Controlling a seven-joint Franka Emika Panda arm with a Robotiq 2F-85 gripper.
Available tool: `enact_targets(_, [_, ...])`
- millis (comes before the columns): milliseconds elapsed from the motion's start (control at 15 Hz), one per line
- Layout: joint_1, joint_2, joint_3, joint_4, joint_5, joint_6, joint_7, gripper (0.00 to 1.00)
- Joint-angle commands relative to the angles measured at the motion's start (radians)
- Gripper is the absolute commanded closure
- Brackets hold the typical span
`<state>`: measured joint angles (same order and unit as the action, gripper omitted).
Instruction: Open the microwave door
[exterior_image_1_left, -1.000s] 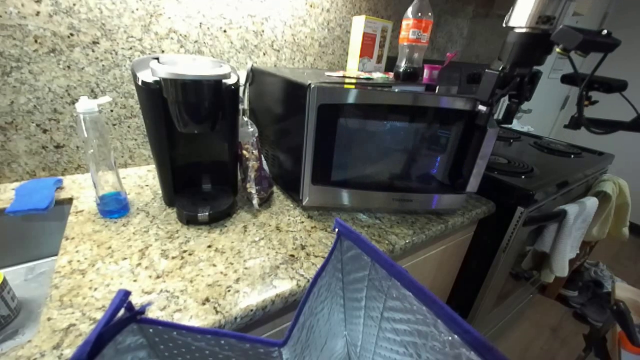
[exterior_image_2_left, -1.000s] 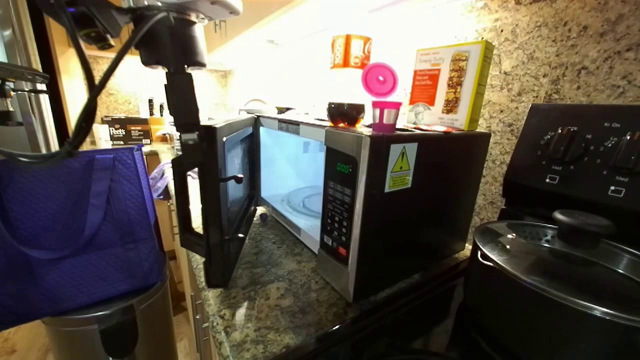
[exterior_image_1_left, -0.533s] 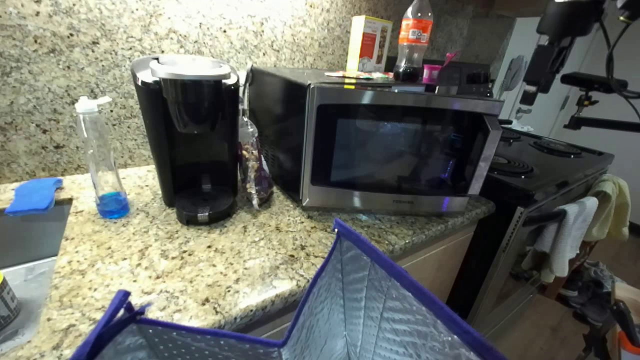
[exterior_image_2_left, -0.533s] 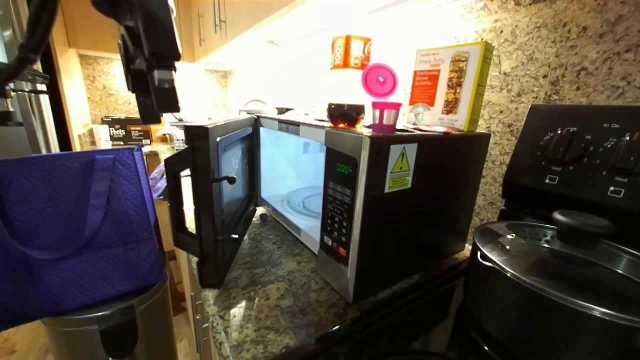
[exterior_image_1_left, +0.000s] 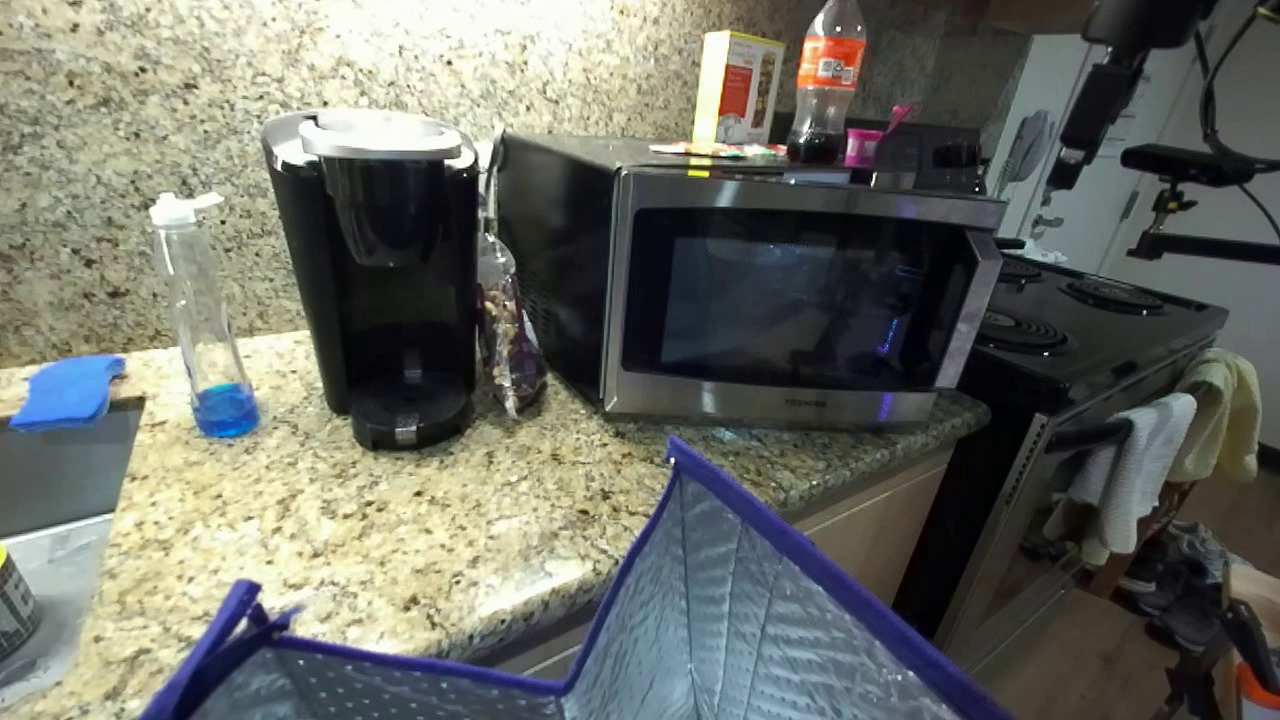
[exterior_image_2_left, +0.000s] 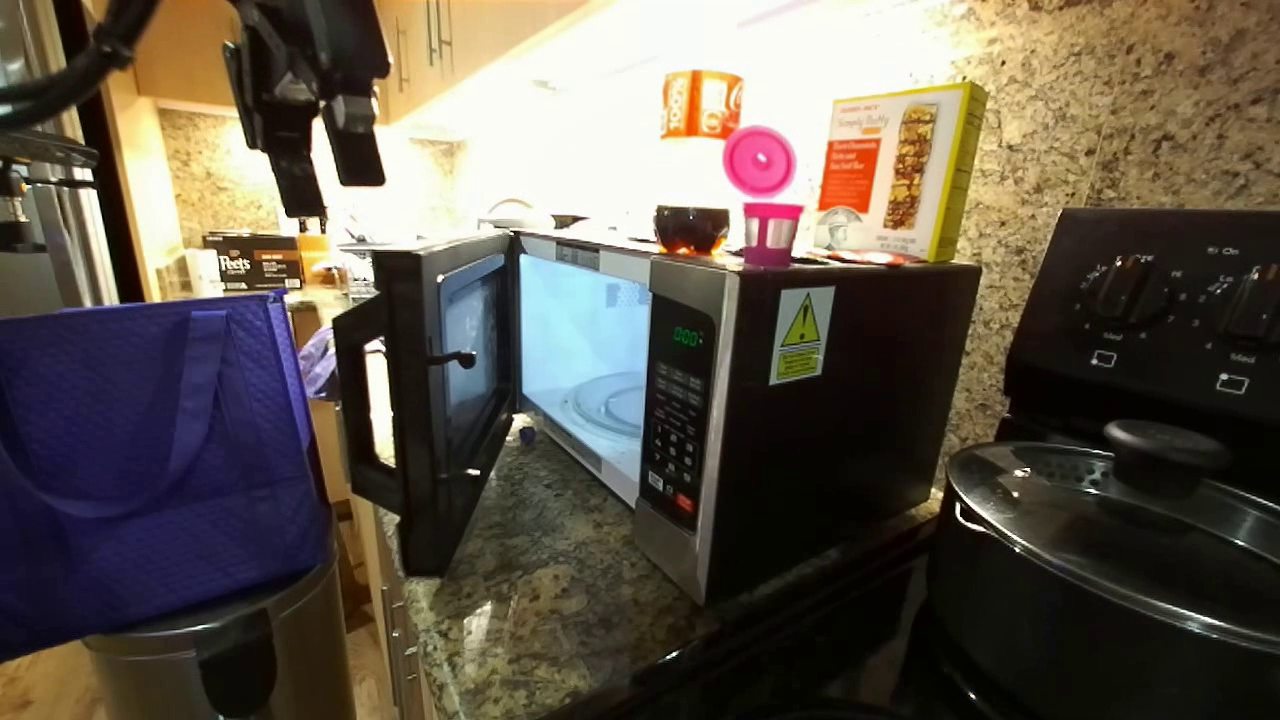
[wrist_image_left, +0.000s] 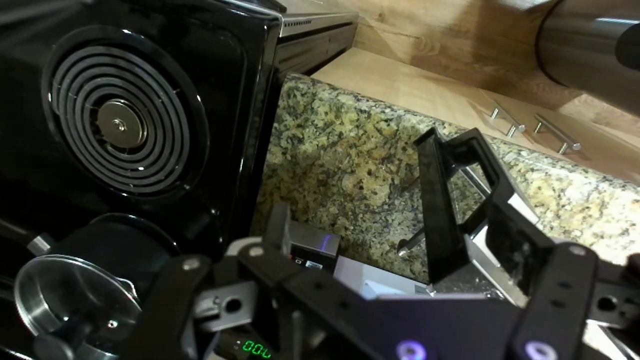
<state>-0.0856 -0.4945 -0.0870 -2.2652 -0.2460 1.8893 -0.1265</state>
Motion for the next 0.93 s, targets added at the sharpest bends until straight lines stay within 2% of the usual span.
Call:
enact_targets(0, [-0.01, 0.046, 0.0, 0.029, -0.023, 0.048, 0.02, 0.0])
enact_targets(267, [-0.01, 0.114, -0.002, 0.072, -0.032, 0.129, 0.006, 0.0])
enact_targets(467, [-0.011, 0.167, -0.002, 0.118, -0.033, 0.146, 0.002, 0.0])
enact_targets(867, [-0.013, 0.286, 0.016, 0.226, -0.16, 0.121, -0.001, 0.0])
